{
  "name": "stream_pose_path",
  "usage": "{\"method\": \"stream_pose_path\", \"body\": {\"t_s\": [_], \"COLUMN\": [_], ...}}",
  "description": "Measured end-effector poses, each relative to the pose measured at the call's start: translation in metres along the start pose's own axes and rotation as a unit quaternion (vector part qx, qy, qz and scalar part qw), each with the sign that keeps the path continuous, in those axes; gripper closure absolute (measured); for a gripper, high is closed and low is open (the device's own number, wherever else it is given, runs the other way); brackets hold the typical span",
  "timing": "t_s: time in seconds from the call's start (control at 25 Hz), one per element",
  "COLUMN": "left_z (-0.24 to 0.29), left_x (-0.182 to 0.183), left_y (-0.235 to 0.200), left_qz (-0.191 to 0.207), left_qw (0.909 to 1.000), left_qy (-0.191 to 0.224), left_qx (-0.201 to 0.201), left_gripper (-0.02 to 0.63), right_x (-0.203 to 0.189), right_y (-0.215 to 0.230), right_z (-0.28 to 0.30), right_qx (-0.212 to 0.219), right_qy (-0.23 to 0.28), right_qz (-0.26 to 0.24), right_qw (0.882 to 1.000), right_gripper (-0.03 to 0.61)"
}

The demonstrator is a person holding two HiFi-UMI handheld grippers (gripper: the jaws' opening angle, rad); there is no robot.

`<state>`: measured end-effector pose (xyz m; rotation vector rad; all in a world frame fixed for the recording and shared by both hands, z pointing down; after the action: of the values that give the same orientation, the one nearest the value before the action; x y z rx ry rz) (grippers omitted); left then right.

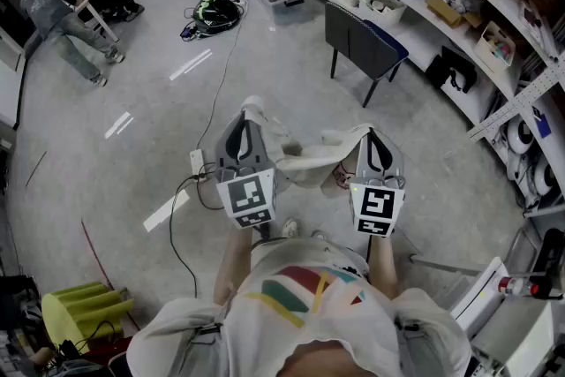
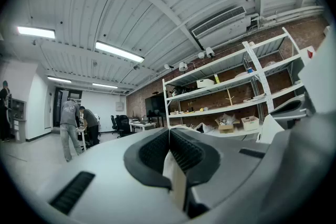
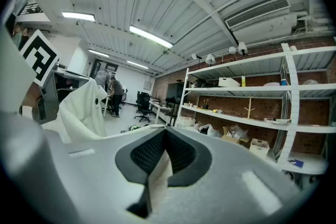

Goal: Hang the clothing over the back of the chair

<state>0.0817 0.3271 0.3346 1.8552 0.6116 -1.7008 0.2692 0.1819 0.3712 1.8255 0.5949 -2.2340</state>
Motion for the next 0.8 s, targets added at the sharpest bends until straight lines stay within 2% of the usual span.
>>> {"method": "stream_pose_path", "body": {"t_s": [0.56,0.8], "left_z": [0.016,0.030], "left_x": [-0.004,-0.007], "left_y": [-0.013,-0.031], "left_qz": [-0.012,-0.026], "left_qw": [0.9999,0.9994], "left_qy": [-0.002,-0.003], "left_qx": [-0.010,-0.021], "left_gripper": [0.600,0.600], "right_x": [0.012,0.018], "right_y": [-0.005,-0.017], "right_z": [0.011,0.018], "right_qx": [-0.013,-0.010], "right_qy": [-0.003,0.015], "right_qz": [-0.015,-0.005], "right_qw": [1.000,1.000], "right_gripper": [0.572,0.571]}}
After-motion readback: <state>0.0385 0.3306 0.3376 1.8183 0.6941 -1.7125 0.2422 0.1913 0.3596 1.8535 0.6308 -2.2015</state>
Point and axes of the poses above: the fingertips, and each gripper's own axes: z forward along the fingers, y to its right, x out of its top, the point moved 1 cm from there along -z, backward along the fingers, and after that the axes turned 11 degrees about x, right-handed, at the moved point
